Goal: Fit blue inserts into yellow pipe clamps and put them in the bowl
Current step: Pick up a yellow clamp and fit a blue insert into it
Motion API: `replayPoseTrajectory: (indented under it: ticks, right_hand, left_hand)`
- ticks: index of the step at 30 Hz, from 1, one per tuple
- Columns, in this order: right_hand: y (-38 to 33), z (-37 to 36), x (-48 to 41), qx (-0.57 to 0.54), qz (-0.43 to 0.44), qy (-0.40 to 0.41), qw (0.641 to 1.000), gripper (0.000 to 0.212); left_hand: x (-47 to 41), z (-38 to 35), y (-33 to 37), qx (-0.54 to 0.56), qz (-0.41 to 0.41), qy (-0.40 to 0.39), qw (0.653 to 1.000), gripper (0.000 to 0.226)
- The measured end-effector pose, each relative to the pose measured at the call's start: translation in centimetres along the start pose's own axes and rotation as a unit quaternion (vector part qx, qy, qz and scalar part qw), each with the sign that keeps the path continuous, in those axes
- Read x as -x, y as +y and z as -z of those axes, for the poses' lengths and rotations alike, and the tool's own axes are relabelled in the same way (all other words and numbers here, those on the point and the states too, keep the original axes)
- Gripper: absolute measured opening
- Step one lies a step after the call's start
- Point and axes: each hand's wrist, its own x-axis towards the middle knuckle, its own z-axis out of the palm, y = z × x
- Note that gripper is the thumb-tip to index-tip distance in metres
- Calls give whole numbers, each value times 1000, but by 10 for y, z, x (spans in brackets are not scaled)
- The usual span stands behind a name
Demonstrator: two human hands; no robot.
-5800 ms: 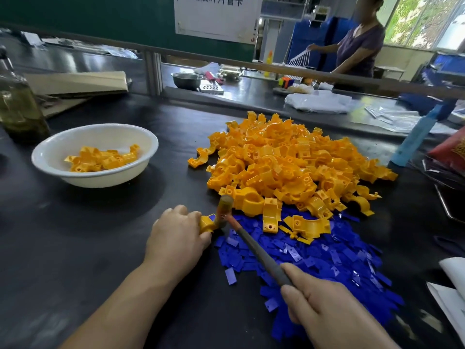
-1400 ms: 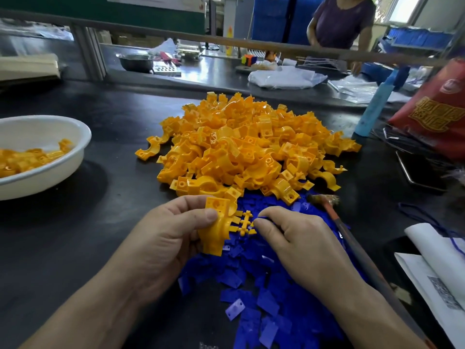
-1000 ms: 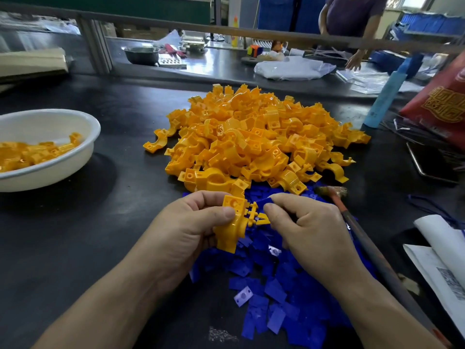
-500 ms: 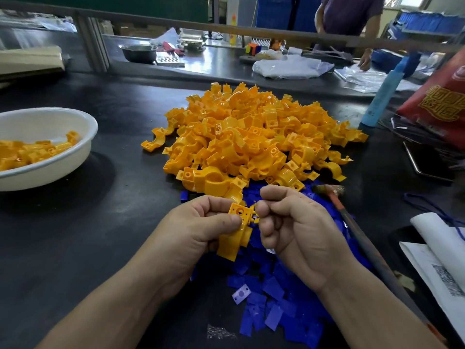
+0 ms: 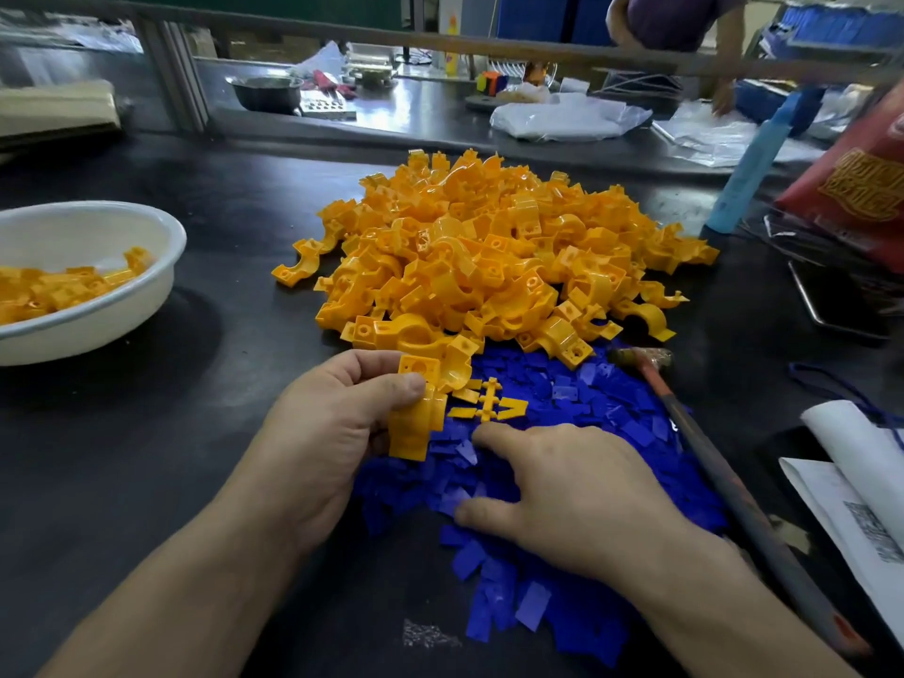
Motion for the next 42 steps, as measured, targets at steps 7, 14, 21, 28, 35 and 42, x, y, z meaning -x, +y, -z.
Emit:
replayPoseTrajectory:
  ticks: [7,14,21,28,35,42]
  right_hand:
    - [-1,-5,-5,-89,29,97,991,32]
    - [2,-6,-6,-195,16,158,968,24]
    - [7,-5,-7,-392,-40,134,909,17]
    - [6,3,-6,-650,-42,54,757,22]
    - [1,3,-4,-604,-14,106,789,23]
    - [1,3,-2,-549,-20,162,820,23]
  left_hand:
    - [-1,-2,-3,-14,13,-18,1000,47]
    - [-2,-3,-5,-25,16,-8,1000,46]
    - [0,-4,-5,-37,17,-8,999,46]
    - [0,-4,-6,-48,14,-6,999,47]
    - [4,-6,-6,-52,13,-24,998,50]
    - [6,-10,-8,-47,11,-50,998,52]
